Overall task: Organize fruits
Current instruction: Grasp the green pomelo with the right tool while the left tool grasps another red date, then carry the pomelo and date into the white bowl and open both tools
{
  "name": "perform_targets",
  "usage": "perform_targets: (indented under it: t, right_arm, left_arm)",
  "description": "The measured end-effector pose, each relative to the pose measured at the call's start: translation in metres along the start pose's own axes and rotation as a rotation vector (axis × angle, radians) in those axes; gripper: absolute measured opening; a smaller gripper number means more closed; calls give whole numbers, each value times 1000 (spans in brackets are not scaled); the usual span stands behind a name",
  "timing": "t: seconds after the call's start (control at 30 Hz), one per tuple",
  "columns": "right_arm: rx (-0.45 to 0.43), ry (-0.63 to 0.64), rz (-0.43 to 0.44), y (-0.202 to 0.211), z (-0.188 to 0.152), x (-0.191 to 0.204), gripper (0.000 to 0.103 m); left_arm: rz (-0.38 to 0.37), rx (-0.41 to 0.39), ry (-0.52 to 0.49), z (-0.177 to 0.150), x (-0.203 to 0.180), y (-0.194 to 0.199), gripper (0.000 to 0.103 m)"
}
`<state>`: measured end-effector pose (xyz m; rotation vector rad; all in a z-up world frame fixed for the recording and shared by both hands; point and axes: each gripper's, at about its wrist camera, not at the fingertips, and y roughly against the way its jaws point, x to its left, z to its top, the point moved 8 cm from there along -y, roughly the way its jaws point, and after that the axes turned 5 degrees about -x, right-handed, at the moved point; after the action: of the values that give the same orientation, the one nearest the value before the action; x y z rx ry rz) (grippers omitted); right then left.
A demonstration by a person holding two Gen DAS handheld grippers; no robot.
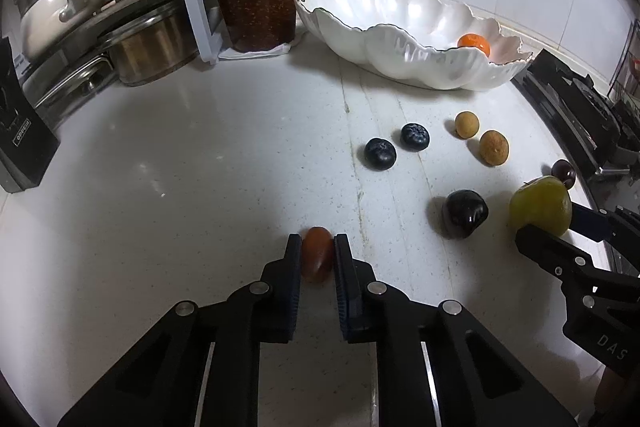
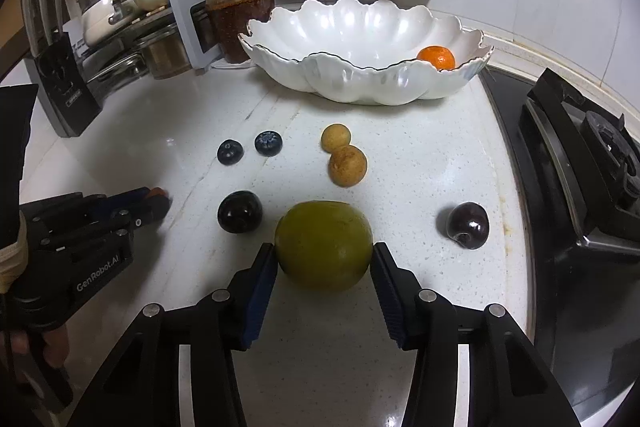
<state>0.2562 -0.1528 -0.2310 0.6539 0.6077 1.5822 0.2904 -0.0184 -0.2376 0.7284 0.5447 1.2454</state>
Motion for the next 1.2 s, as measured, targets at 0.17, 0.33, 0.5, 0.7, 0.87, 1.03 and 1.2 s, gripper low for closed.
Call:
perform_targets:
  t: [0.17, 0.33, 0.5, 0.7, 0.87, 1.03, 1.2]
  right_arm:
    - [-5, -8, 10, 3, 1, 0, 49]
    - [-24, -7, 15, 11, 6, -2, 49]
    - [-53, -10, 23, 21, 14, -3, 49]
    - [-98, -19, 27, 38, 23, -7, 49]
    - [-152, -23, 24, 53, 33, -9, 49]
    - [-206, -20, 21, 70, 47, -12, 49]
    - [-252, -27, 19, 82, 63, -16, 49]
  left_arm:
    - [-5, -10, 8, 3, -2, 8, 16]
    - [-14, -19, 32, 8, -4, 21, 16]
    - [-17, -55, 35, 17, -10, 37, 16]
    - [-19, -104, 31, 29, -17, 55, 16]
    - [-24, -141, 39, 40, -22, 68, 16]
    - [-32, -180, 40, 54, -27, 82, 16]
    - [-34, -231, 26, 71, -34, 95, 16]
